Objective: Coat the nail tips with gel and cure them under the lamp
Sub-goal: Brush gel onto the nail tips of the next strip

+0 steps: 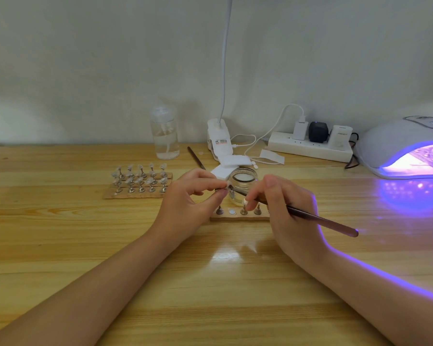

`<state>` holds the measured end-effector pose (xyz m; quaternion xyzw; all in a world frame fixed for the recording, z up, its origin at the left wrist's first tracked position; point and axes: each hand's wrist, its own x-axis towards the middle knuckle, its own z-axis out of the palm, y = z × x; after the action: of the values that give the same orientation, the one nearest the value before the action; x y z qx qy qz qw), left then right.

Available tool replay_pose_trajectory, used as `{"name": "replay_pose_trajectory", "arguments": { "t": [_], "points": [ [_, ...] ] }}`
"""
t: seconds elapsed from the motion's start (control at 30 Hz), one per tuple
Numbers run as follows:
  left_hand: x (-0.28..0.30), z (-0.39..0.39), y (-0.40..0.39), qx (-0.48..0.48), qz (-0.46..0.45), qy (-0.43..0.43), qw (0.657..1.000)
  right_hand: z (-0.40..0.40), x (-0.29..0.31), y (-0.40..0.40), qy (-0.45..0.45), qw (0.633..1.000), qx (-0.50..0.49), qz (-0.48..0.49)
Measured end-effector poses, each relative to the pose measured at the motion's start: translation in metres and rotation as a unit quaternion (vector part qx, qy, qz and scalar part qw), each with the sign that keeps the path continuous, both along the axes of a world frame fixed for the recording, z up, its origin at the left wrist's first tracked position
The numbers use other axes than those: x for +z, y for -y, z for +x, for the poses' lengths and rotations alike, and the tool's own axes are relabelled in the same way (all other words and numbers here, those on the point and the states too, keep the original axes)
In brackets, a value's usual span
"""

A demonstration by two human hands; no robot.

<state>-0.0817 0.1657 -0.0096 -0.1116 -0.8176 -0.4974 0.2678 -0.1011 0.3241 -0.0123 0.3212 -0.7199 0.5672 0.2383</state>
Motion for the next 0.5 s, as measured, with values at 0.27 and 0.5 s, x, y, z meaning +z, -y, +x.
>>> {"name": "replay_pose_trajectory", "arguments": {
  "t": [0.27, 0.5],
  "points": [
    [0.0000, 0.0004, 0.0013, 0.001, 0.012, 0.002, 1.000, -0.0001, -0.0020, 0.0002, 0.081, 0.995, 0.016, -0.054],
    [-0.0003, -0.0007, 0.0028, 0.003, 0.017, -0.009, 1.000, -0.0018, 0.0012, -0.0022, 0.079, 0.992, 0.021, -0.092]
  ]
}}
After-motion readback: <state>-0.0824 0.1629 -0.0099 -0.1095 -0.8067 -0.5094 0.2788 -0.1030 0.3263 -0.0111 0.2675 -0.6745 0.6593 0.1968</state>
